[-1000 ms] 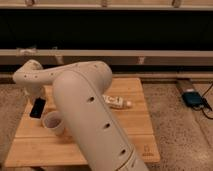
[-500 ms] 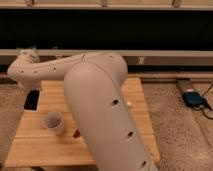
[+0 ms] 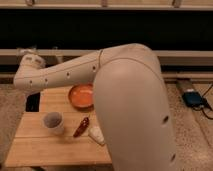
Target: Place the eraser in the ceramic cup
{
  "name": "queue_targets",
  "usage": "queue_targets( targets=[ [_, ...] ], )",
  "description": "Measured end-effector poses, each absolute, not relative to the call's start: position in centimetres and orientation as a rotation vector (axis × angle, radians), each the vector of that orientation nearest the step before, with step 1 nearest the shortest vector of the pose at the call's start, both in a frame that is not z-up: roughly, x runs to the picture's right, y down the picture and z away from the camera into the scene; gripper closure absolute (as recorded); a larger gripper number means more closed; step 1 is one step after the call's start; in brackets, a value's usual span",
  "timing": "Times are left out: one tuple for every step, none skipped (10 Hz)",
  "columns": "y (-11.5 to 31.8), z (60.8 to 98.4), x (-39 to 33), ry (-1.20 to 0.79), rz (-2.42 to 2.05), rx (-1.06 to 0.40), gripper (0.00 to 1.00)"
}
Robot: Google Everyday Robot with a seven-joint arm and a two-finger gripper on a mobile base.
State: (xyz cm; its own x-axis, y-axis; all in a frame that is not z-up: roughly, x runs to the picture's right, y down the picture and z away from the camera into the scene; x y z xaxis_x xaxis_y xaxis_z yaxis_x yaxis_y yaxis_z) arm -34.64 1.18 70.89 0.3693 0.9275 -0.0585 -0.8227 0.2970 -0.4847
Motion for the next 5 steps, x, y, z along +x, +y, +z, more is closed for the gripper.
queue_targets(
  targets=[
    [1.3,70.5,-33.1,-0.263,1.198,-0.468,1.0],
    [1.4,70.2,-31.9,-0.267,1.218,-0.456,1.0],
    [1.5,70.0,-30.5,-0.265,1.246,-0.443,1.0],
    [1.5,70.2,-28.9,-0.259,1.277,-0.428,1.0],
    [1.6,70.2,-28.2,-0.257,1.297,-0.422,1.0]
  ],
)
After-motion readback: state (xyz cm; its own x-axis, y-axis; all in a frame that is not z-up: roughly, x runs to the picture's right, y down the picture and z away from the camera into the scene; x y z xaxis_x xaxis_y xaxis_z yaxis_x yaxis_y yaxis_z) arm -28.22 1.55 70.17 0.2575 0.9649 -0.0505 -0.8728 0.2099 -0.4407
